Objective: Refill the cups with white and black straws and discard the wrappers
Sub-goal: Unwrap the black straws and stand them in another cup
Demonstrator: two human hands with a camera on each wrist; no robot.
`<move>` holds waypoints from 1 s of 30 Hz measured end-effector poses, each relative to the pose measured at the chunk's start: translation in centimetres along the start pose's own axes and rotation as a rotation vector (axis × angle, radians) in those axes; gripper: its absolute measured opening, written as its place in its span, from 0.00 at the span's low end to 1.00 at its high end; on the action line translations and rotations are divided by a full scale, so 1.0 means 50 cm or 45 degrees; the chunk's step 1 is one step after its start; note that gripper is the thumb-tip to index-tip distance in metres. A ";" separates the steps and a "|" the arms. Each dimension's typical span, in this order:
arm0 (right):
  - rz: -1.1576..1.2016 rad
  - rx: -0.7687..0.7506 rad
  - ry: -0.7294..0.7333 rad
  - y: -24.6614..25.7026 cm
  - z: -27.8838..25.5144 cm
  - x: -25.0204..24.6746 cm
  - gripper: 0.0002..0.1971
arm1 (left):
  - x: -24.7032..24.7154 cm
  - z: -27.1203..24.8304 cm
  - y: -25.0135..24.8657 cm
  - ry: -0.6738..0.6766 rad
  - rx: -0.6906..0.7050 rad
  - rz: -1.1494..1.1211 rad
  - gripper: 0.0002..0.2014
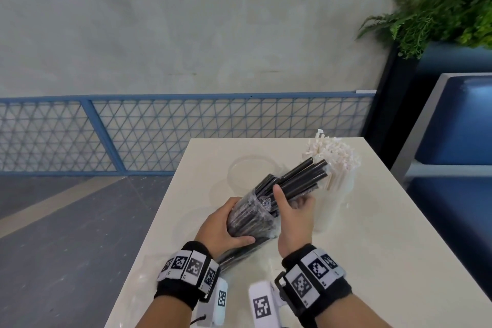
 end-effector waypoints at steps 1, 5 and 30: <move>-0.019 0.041 0.052 -0.007 0.004 0.008 0.19 | -0.002 -0.001 0.000 -0.004 0.001 -0.007 0.33; -0.028 0.217 0.382 -0.010 0.028 0.040 0.15 | -0.016 -0.003 0.004 -0.015 -0.004 -0.045 0.33; 0.043 -0.006 0.053 0.168 0.099 0.070 0.12 | -0.100 -0.009 -0.006 -0.275 0.004 -0.195 0.29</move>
Point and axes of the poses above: each hand's wrist, its own z-axis towards the middle knuckle, its own x-axis out of the palm, y = z × x, the point moved 6 cm from there along z, towards the middle knuckle, and after that the axes turned 12 degrees about -z, right-handed, at the moved point
